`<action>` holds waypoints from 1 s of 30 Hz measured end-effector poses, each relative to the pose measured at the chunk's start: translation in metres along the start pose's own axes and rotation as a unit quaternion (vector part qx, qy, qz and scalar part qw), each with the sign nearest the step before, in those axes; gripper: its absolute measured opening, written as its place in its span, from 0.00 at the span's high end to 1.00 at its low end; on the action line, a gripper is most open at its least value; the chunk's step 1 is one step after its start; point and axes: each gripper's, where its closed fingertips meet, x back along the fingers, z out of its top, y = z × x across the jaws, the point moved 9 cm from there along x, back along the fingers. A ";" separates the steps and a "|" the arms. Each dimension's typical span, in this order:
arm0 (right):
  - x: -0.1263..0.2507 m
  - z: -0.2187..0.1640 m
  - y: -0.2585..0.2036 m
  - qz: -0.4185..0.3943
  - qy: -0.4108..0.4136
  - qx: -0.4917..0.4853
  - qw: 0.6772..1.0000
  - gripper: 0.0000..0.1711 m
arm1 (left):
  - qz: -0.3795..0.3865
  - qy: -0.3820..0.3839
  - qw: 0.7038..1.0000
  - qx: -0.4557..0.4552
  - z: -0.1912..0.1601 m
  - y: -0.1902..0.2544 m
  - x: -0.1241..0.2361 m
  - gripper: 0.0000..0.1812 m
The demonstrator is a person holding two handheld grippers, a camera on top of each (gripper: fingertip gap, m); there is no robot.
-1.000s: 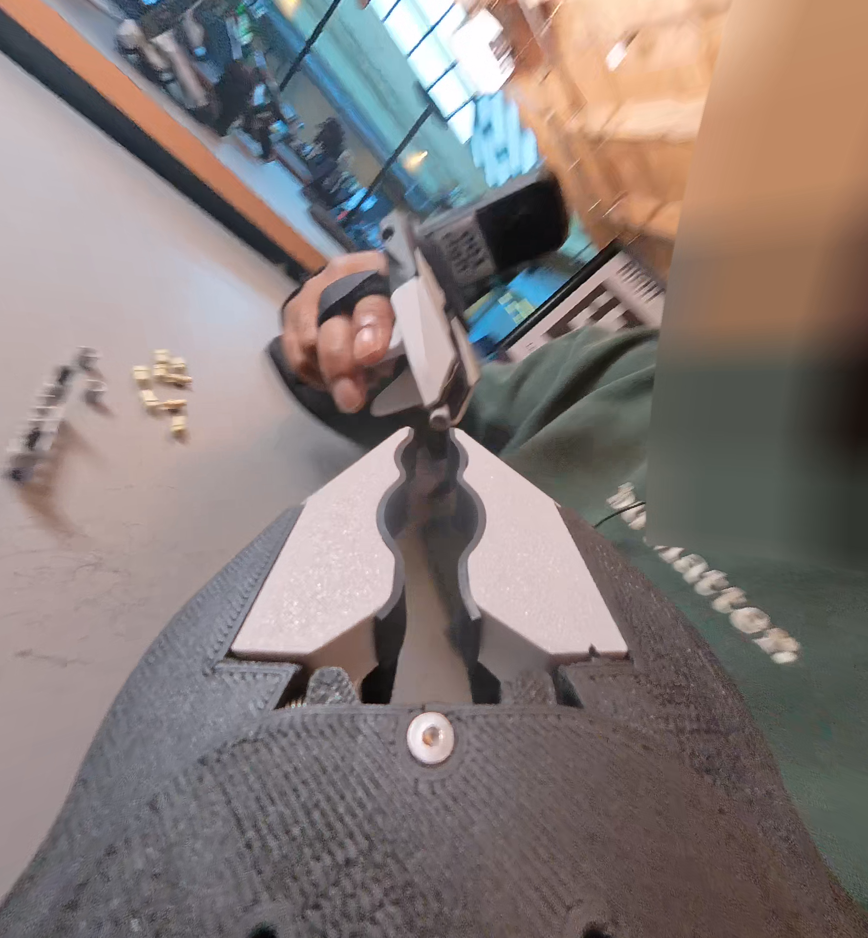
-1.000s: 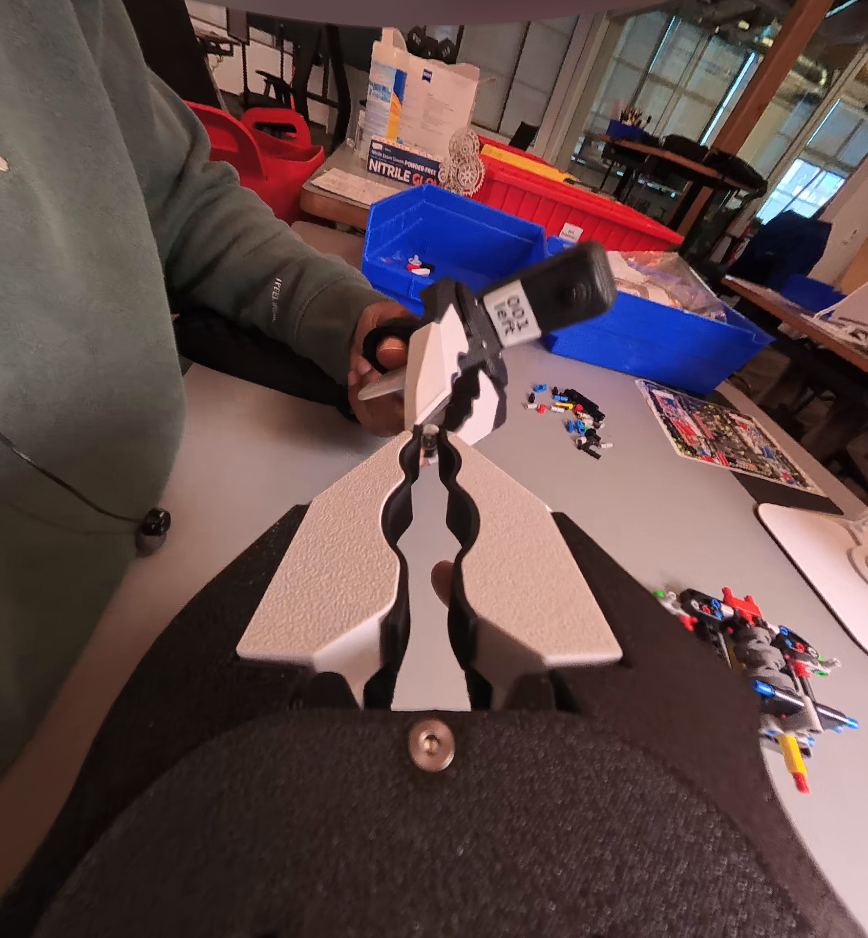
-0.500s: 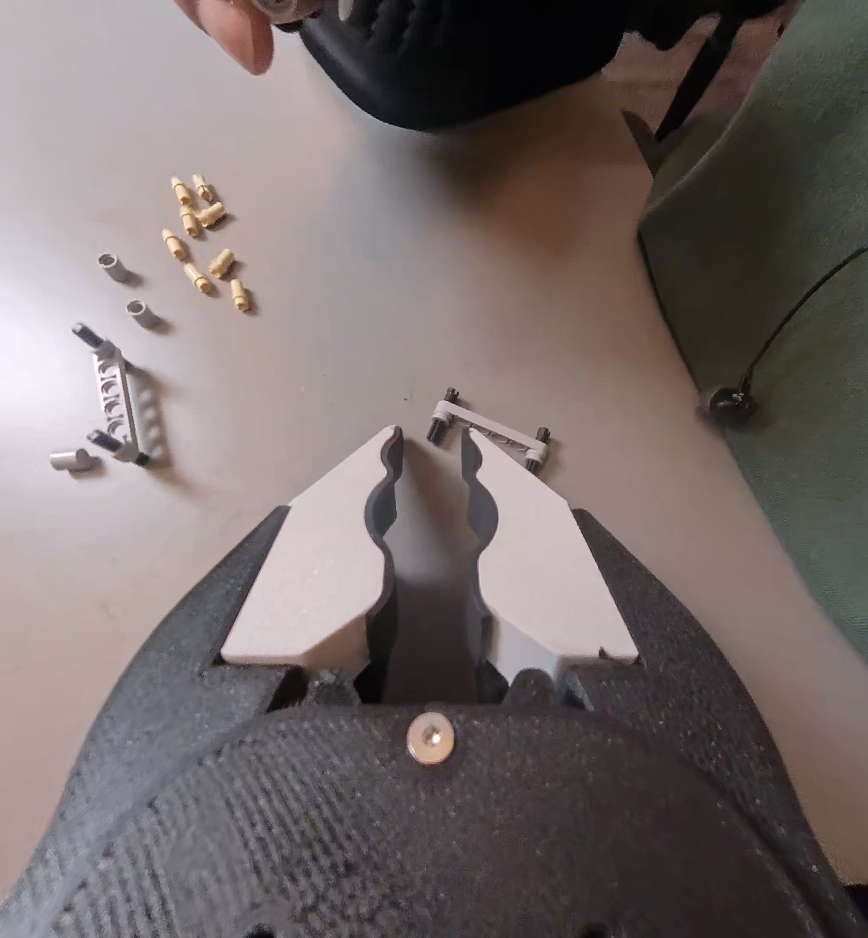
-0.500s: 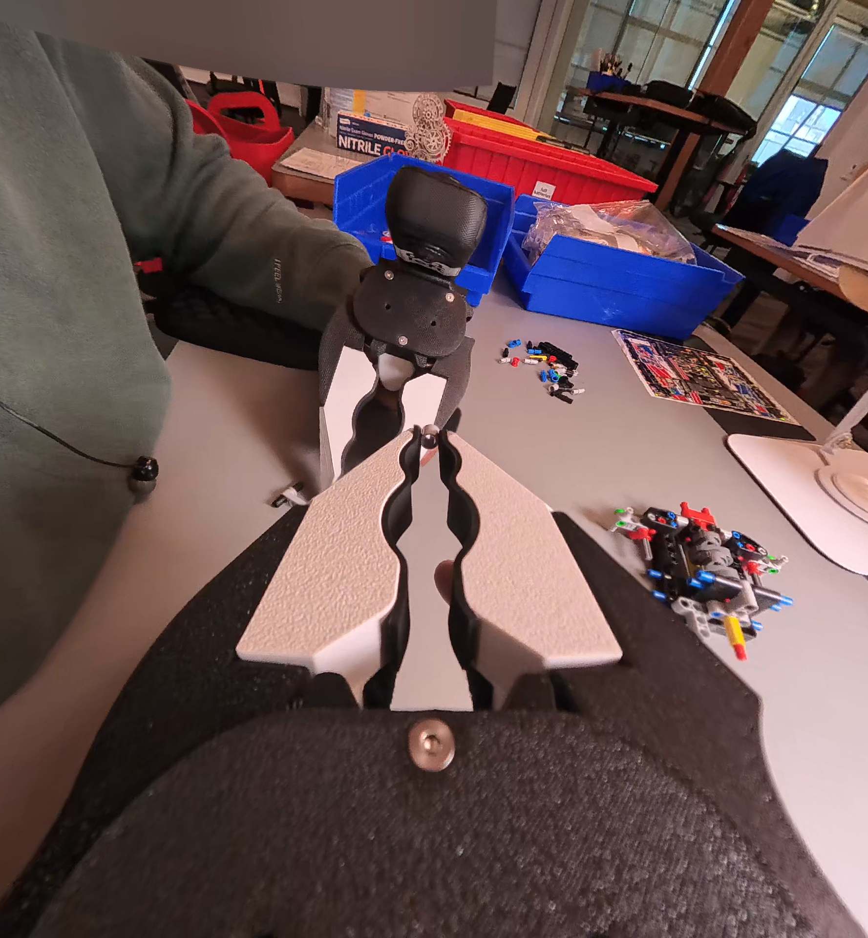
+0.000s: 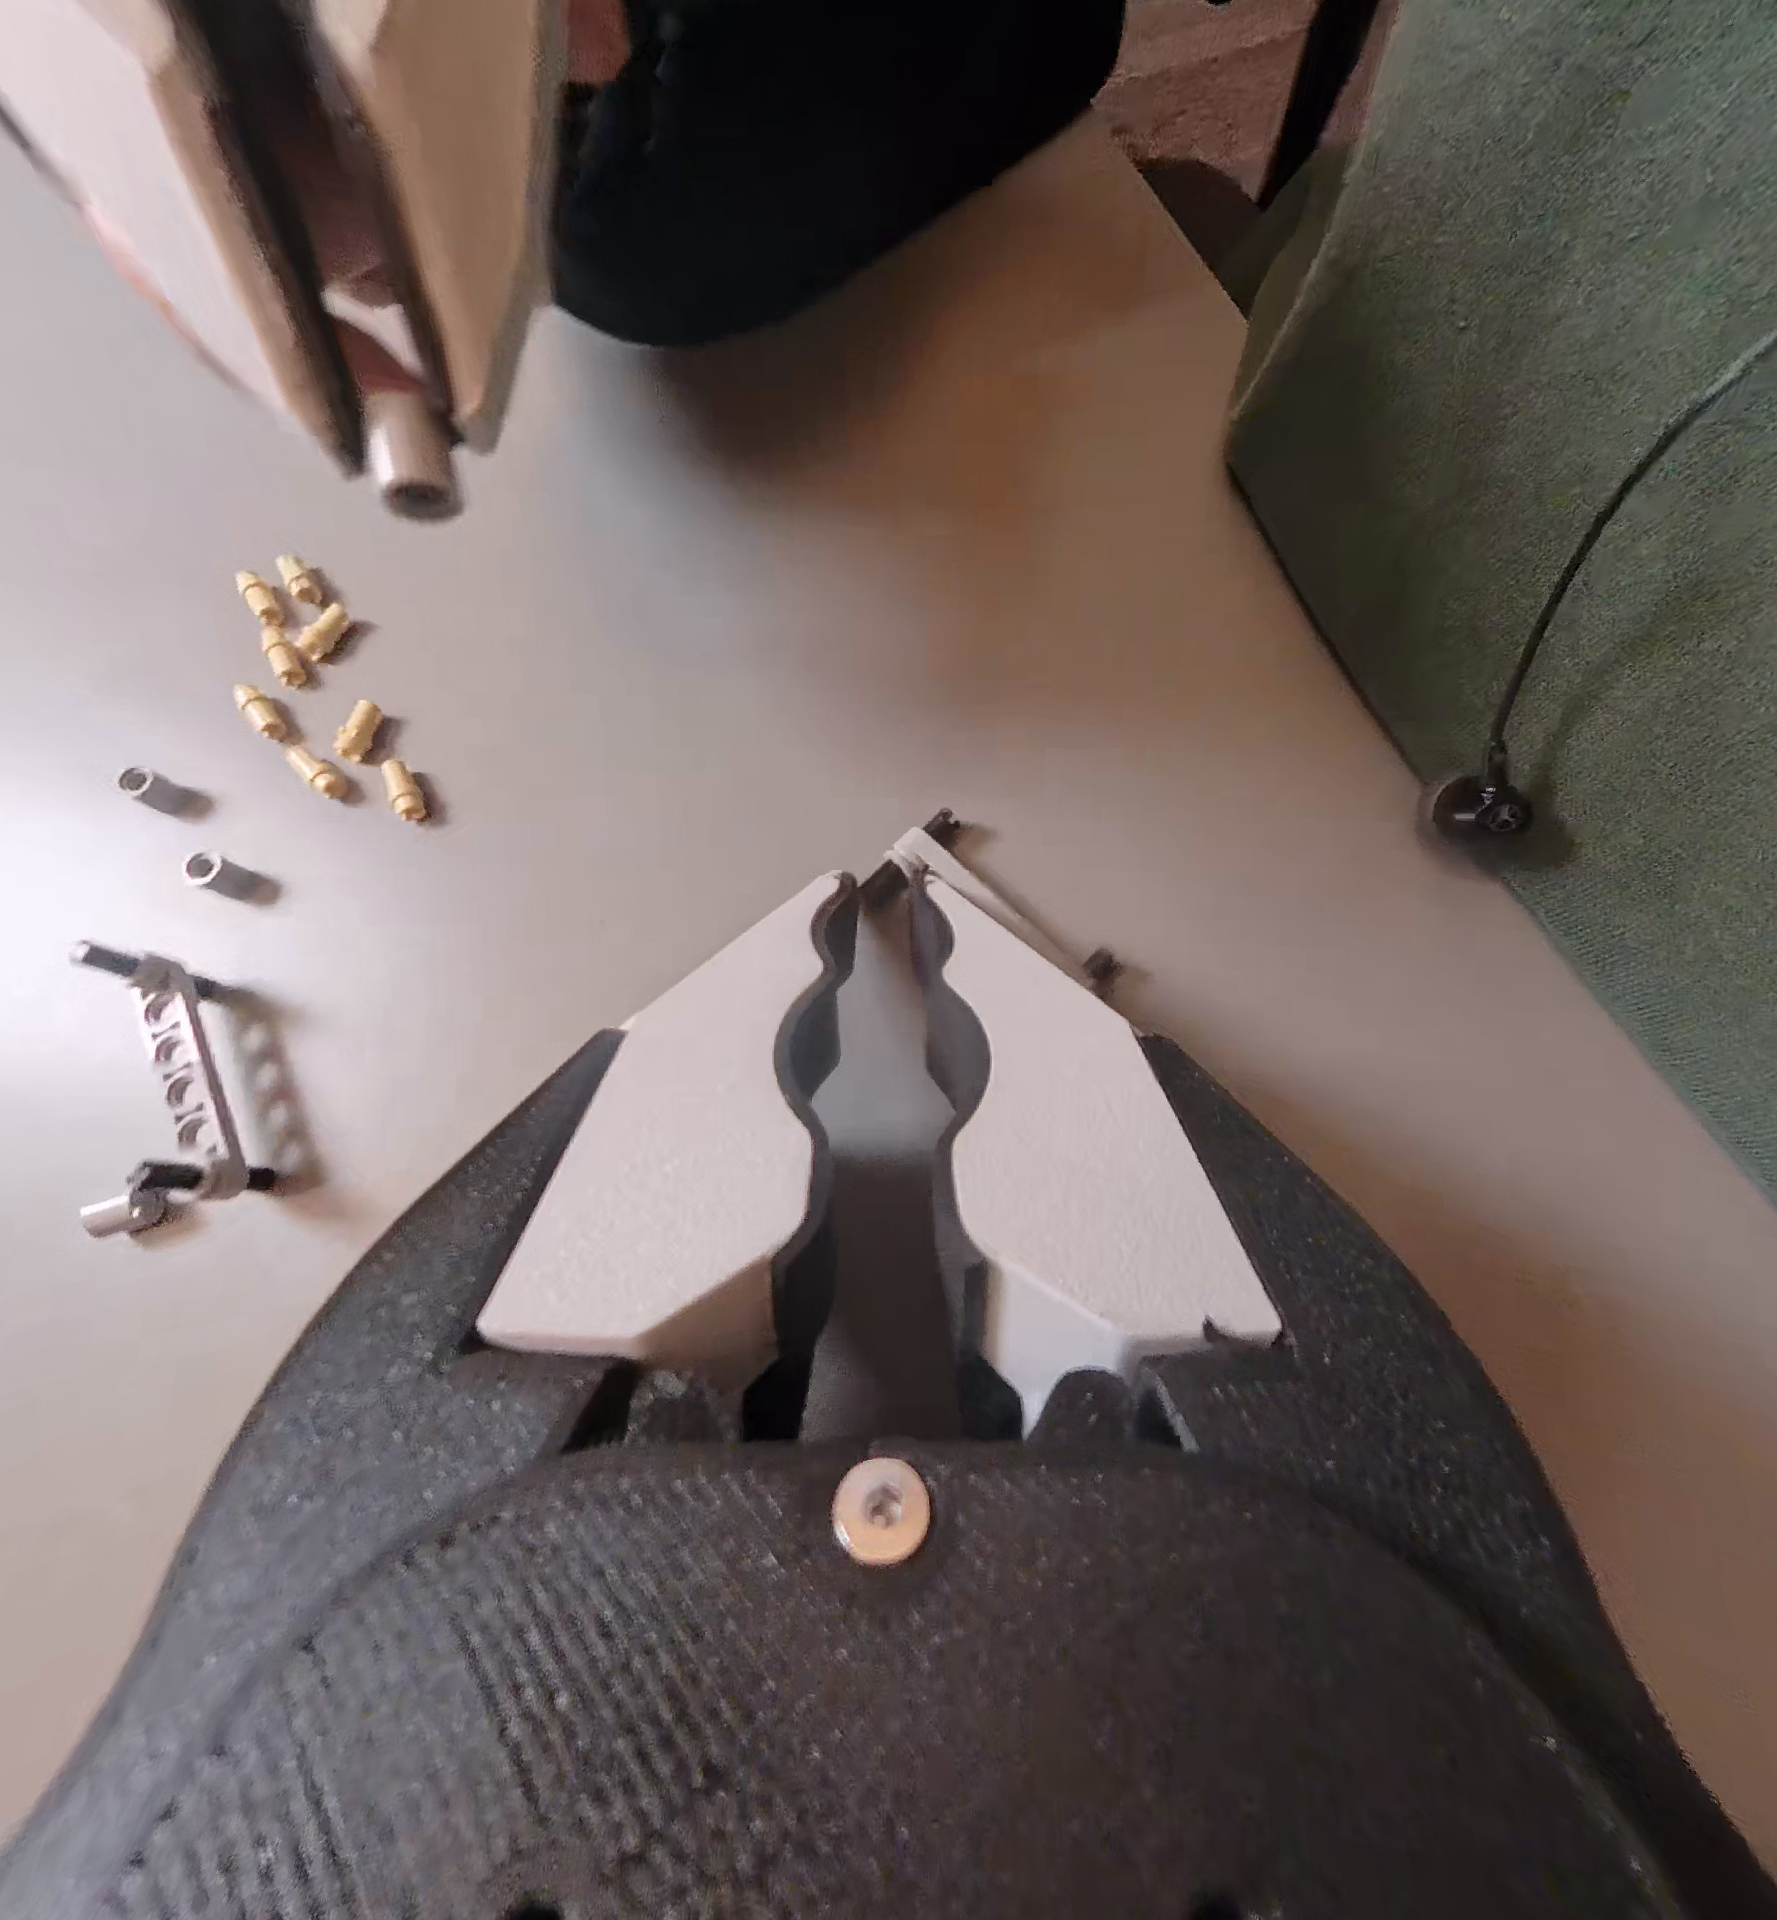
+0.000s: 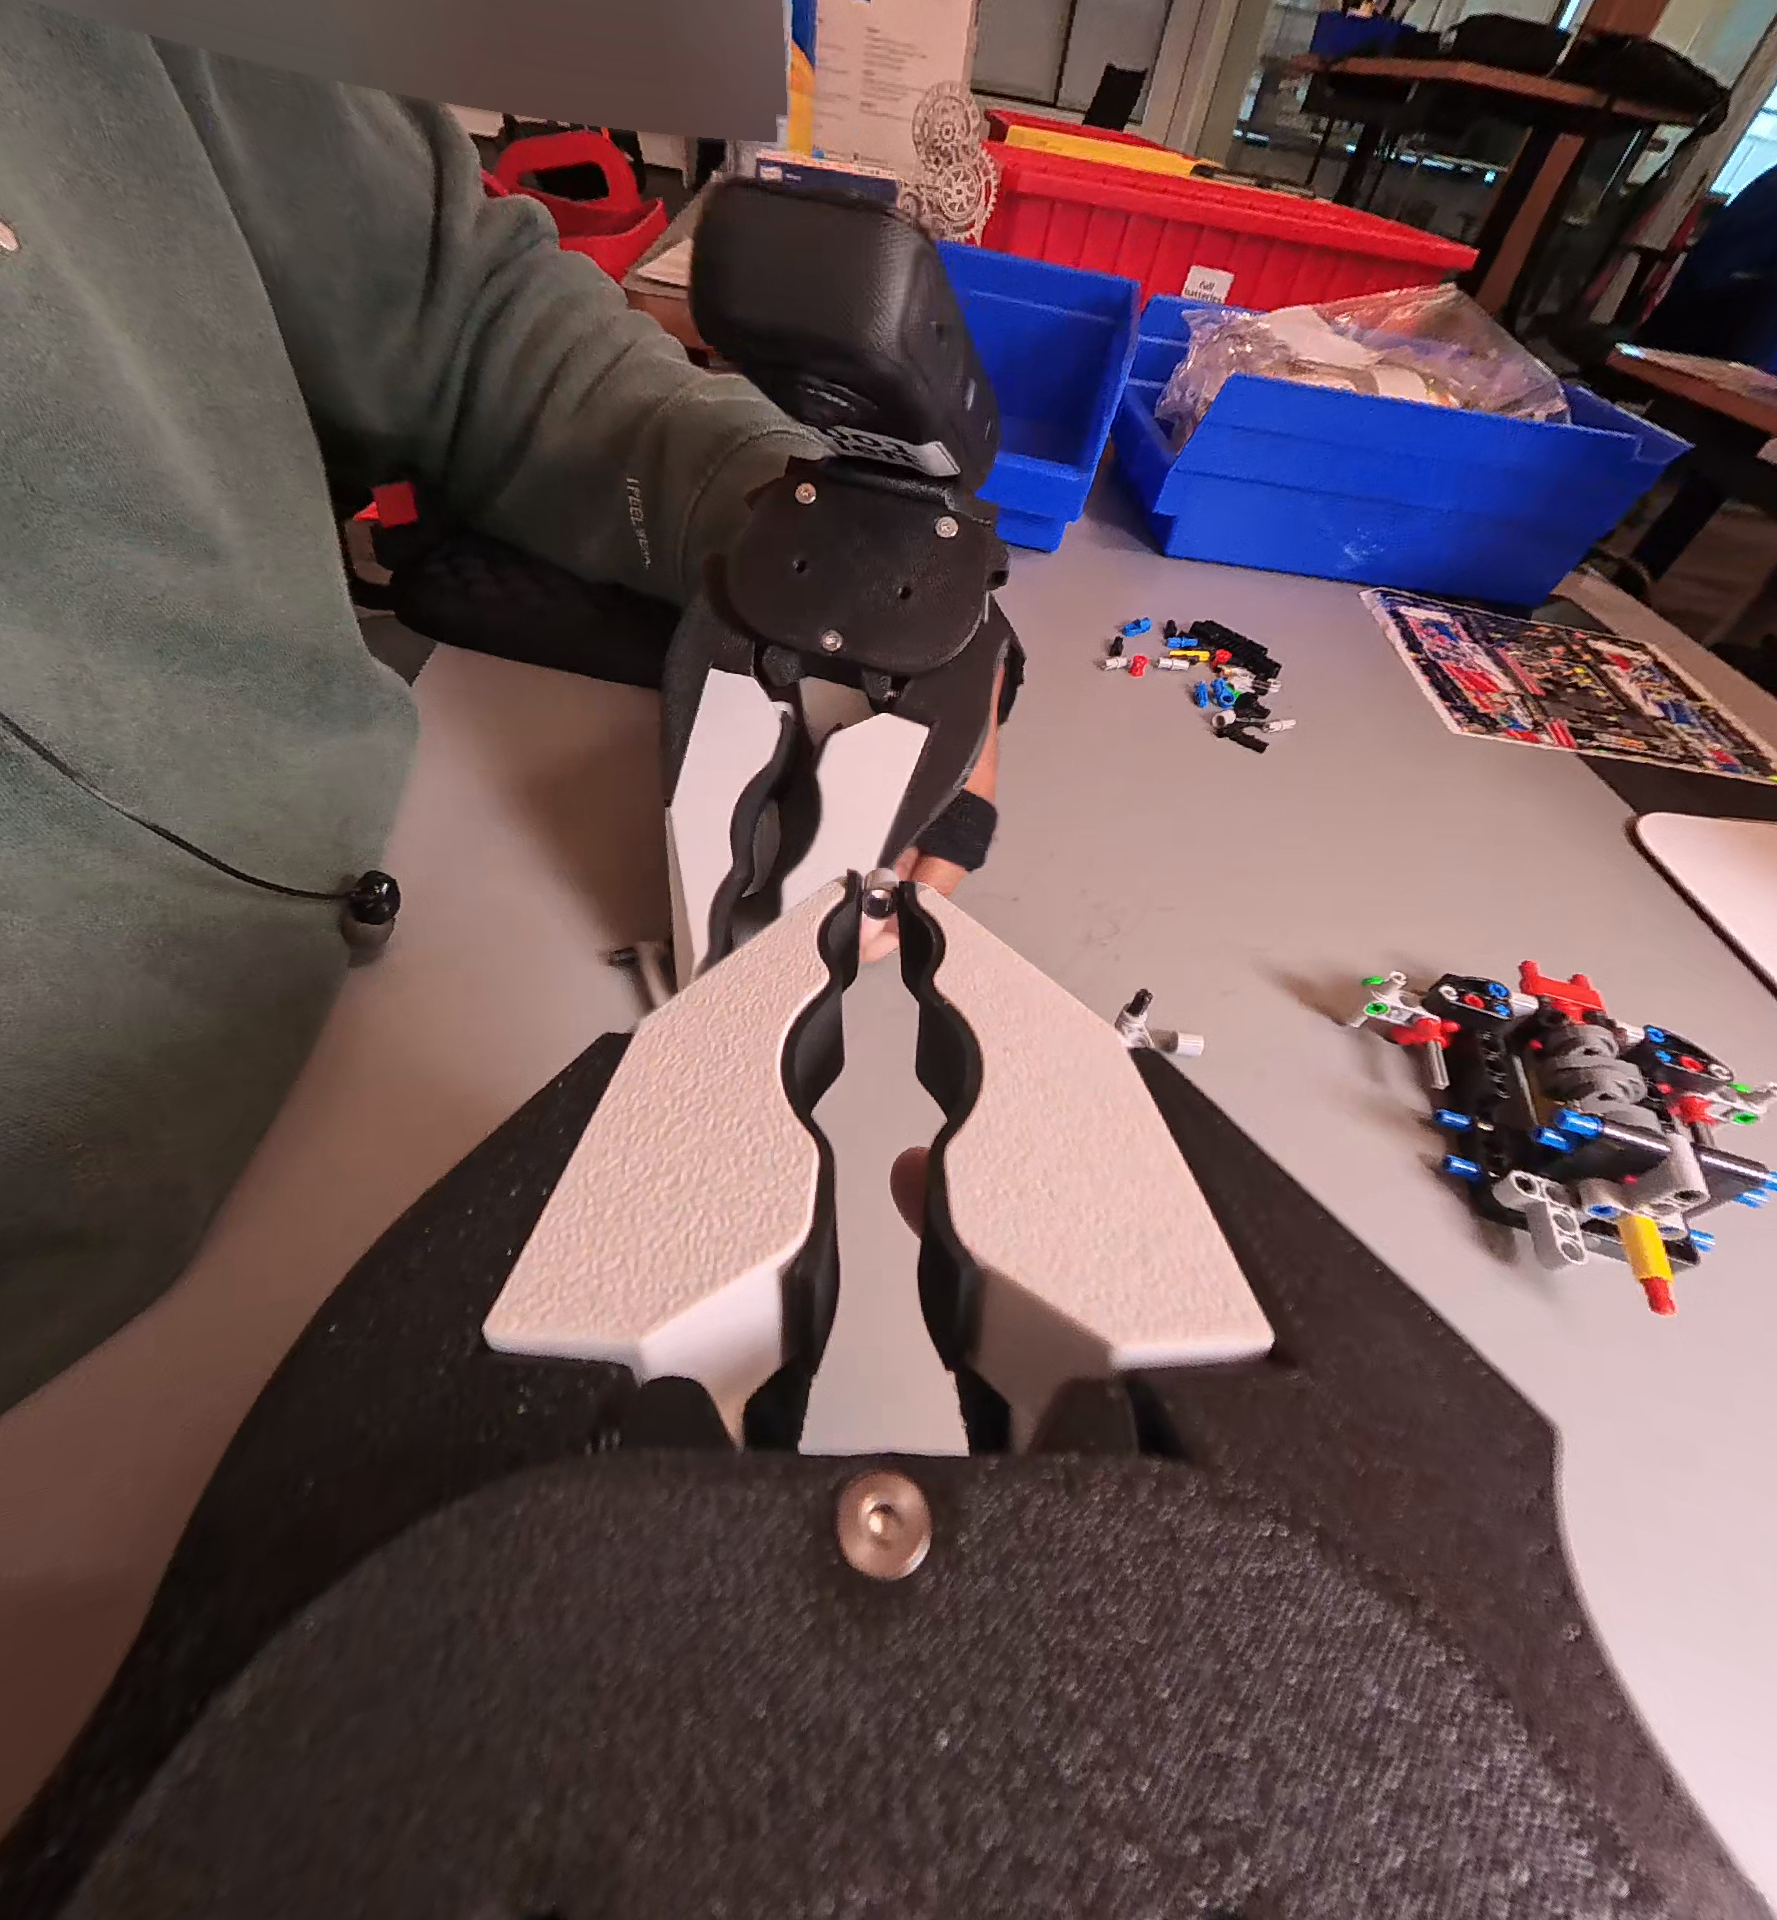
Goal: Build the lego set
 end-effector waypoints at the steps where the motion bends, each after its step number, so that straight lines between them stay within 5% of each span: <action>1: 0.000 0.000 0.000 0.000 0.001 -0.002 1.000 0.98 | -0.008 0.000 1.000 -0.010 0.001 0.002 -0.001 0.98; 11: 0.004 -0.005 0.006 -0.016 -0.009 -0.014 1.000 0.98 | 0.009 -0.004 1.000 0.028 -0.005 0.004 0.006 0.99; 15: 0.003 -0.007 0.006 -0.015 -0.015 -0.015 1.000 0.98 | 0.024 -0.010 0.999 0.039 -0.007 0.007 0.011 0.92; 30: 0.006 -0.008 0.007 -0.011 -0.015 -0.023 1.000 0.98 | -0.089 -0.011 0.996 -0.014 0.000 -0.012 0.000 0.93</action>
